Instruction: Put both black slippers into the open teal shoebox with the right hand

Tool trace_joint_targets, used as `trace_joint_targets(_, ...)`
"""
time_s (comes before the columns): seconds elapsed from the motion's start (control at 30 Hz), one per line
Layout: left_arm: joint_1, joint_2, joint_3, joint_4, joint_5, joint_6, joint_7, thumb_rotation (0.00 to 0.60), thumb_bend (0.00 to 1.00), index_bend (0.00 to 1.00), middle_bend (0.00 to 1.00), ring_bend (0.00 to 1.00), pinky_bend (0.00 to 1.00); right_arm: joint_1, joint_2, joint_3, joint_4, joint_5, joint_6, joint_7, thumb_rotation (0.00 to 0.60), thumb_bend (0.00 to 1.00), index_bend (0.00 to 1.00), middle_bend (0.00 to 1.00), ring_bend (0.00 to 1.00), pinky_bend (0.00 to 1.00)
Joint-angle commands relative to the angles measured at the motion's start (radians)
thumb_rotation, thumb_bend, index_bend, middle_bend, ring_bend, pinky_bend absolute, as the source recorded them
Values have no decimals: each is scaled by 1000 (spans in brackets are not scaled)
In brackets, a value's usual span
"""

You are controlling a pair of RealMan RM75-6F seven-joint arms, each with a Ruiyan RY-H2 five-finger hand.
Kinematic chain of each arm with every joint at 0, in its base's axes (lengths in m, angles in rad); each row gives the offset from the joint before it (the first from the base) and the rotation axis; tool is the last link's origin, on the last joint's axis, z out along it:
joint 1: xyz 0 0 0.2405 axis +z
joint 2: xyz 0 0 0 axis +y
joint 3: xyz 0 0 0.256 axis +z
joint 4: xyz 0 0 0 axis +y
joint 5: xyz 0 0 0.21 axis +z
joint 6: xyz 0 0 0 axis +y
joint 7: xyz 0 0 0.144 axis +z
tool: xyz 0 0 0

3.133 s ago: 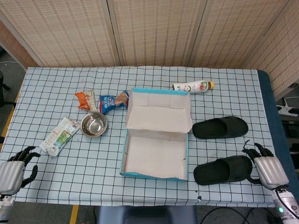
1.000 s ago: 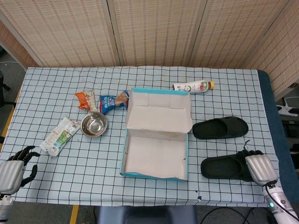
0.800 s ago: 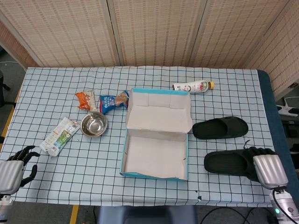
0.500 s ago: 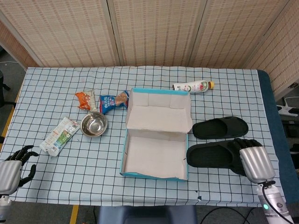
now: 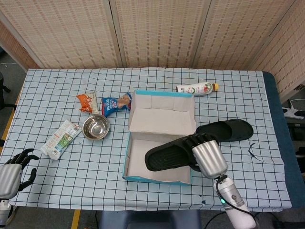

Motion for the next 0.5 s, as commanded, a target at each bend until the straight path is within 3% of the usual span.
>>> trace_joint_targets(0.03,1,2,-2,-1,0,3,-9,600,510,357,162,246,423,67,-58,1,71,-13,-69,-74,600,22,716,679,528,466)
trace_joint_targets(0.2,2,2,-3,1,-2,3,-9,600,510,357,162,247,424,102,-81,0,97,16,-90,-141,600,119,738,693,546,490)
trace_joint_targets(0.5,0,0,-3,2,-5,-2,-5,600,509,358,162,246,424,165,-167,49,123,227,-59,-272,600,243,772,725,580,533)
